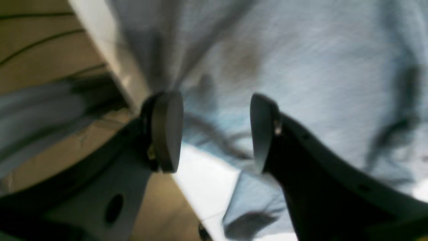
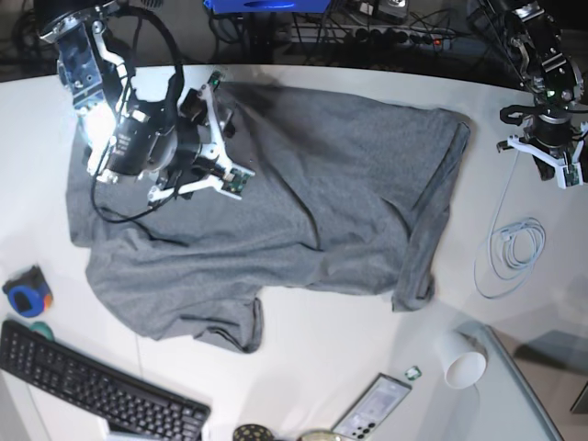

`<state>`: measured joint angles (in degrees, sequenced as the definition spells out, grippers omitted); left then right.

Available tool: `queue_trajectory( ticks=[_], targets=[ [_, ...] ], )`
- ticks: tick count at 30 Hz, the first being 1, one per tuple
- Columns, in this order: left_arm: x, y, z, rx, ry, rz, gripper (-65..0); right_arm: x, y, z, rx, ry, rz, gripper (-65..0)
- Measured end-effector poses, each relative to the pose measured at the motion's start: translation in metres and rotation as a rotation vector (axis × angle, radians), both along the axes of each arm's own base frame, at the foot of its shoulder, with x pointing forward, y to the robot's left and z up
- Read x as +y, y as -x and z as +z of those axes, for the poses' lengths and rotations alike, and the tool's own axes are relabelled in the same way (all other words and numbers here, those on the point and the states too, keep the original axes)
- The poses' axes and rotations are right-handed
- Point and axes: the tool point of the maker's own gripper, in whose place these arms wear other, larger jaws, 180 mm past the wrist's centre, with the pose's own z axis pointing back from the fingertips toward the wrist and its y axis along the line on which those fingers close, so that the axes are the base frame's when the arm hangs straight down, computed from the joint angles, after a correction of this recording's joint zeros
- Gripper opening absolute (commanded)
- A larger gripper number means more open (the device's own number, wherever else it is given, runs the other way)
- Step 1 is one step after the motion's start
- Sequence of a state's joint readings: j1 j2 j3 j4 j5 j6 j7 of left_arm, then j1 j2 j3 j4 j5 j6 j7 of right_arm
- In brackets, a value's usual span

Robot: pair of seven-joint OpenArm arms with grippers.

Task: Layout the t-shirt on the table in an organized manner, then fold the t-shirt properly
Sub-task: 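Smooth the shirt body with the right gripper toward its collar, then grasp the shirt hem with both grippers and pull it taut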

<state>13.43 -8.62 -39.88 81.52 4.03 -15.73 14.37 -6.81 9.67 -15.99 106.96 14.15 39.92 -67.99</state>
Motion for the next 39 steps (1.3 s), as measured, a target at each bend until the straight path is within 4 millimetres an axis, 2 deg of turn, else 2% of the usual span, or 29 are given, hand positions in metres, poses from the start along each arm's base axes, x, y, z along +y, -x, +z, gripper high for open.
queue_trajectory(
  ticks=[1, 3, 5, 7, 10, 12, 14, 16, 18, 20, 23, 25, 31, 39],
  targets=[
    [-0.009, -0.006, 0.004, -0.016, -0.004, -0.013, -65.0, -0.011, -0.012, 0.0, -0.007, 0.007, -0.046, -34.5],
    [-0.048, -0.024, 0.009, -0.049, 0.026, -0.106, -65.0, -0.04, -0.043, -0.007, -0.019, 0.024, -0.143, -37.5],
    [-0.091, -0.045, 0.014, -0.093, 0.07, -0.19, -65.0, -0.059, -0.07, -0.014, -0.031, -0.024, -0.246, -49.7],
    [-0.125, -0.061, 0.015, -0.118, 0.107, -0.257, -65.0, -0.076, -0.083, -0.027, 0.004, -0.043, -0.315, -65.0],
    [-0.16, -0.092, 0.017, -0.138, 0.128, -0.335, -65.0, -0.095, -0.085, -0.048, 0.071, -0.061, -0.403, -62.3],
    [-0.187, -0.114, 0.015, -0.147, 0.158, -0.398, -65.0, -0.108, -0.084, -0.057, 0.093, -0.053, -0.431, -63.3],
    [-0.216, -0.131, 0.002, -0.125, 0.202, -0.454, -65.0, -0.115, -0.083, -0.064, 0.1, -0.062, -0.45, -63.6],
    [-0.238, -0.141, -0.019, -0.062, 0.251, -0.498, -65.0, -0.118, -0.078, -0.073, 0.123, -0.07, -0.461, -63.6],
    [-0.247, -0.147, -0.04, -0.004, 0.275, -0.509, -65.0, -0.118, -0.072, -0.083, 0.151, -0.084, -0.477, -63.6],
    [-0.245, -0.155, -0.056, 0.053, 0.283, -0.493, -65.0, -0.118, -0.068, -0.091, 0.17, -0.108, -0.498, -63.6],
    [-0.243, -0.164, -0.069, 0.086, 0.314, -0.474, -65.0, -0.126, -0.078, -0.094, 0.173, -0.145, -0.53, -63.6],
    [-0.243, -0.163, -0.079, 0.12, 0.327, -0.466, -65.0, -0.131, -0.087, -0.096, 0.168, -0.176, -0.563, -63.6],
    [-0.232, -0.181, -0.08, 0.126, 0.336, -0.454, -65.0, -0.142, -0.106, -0.102, 0.173, -0.278, -0.65, -63.6],
    [-0.242, -0.215, -0.076, 0.058, 0.394, -0.442, -65.0, -0.154, -0.133, -0.1, 0.115, -0.279, -0.761, -63.6]
  ],
)
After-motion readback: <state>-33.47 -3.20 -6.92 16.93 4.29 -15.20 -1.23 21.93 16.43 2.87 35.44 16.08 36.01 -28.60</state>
